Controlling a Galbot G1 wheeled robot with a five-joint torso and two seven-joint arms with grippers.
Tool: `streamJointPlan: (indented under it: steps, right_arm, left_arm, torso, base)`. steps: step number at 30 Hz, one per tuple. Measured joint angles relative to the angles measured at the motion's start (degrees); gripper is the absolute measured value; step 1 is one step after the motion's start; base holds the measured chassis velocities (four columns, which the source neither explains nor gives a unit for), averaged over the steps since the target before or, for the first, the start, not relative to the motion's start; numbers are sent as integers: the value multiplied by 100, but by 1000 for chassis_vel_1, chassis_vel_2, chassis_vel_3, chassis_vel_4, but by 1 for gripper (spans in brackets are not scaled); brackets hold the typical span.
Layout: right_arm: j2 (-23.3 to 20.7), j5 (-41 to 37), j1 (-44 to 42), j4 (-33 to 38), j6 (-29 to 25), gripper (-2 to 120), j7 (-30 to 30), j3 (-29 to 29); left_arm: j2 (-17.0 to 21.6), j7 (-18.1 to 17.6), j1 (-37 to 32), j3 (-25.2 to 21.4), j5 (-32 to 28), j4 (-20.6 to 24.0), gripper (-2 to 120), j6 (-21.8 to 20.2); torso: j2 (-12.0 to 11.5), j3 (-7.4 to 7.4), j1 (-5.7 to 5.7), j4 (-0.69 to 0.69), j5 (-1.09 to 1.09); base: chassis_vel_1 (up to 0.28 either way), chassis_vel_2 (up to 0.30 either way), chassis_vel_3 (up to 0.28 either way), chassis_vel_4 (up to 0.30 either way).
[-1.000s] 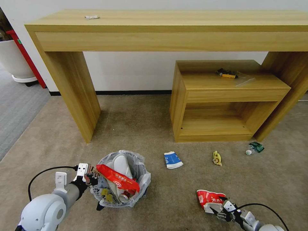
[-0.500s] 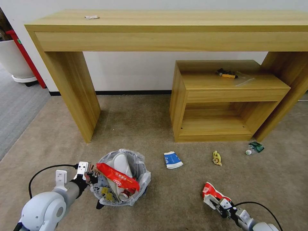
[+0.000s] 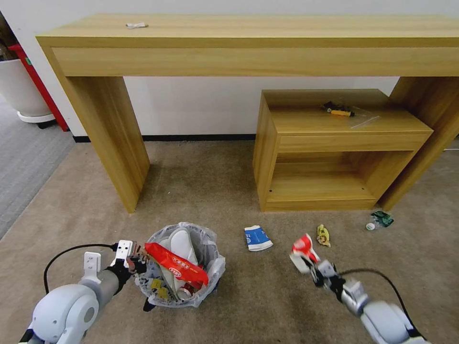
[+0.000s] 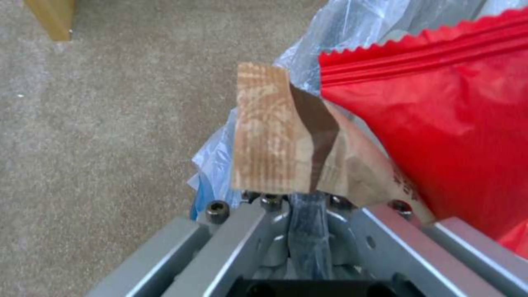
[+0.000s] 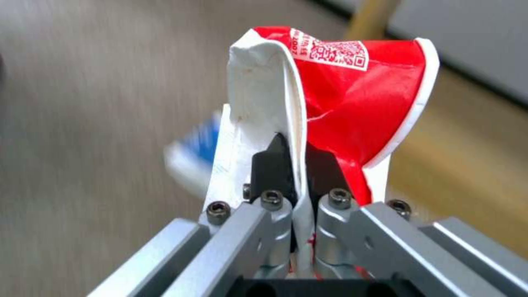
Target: Pick up the trash bin and place the garbage on the floor into it.
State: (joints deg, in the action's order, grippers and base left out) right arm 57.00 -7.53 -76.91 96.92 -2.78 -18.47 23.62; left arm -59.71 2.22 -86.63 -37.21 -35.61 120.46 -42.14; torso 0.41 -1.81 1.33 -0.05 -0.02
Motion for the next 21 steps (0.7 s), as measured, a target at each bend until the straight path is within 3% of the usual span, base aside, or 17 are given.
streamJointPlan:
  steps: [6,13,21]
  right_arm:
    - [-154,-544,846,820,549,0,154,-677]
    - [-539,-1599,2033,1609,1246,0,229,-2038]
    - [-751,-1505,2538,1910,1246,0,103,-3260]
  left_arm:
    - [141,-20,199,196,-66,-133,0,0]
    - [420,-94,619,638,-228,-371,0,0]
    - [495,-184,1032,1010,-404,-517,0,0]
  torso:
    - [0,0,0,2,0]
    - [0,-1,0,0,0]
    - [0,0,0,-1,0]
  base:
    - [0,0,0,0]
    - [0,0,0,0]
    - [0,0,0,0]
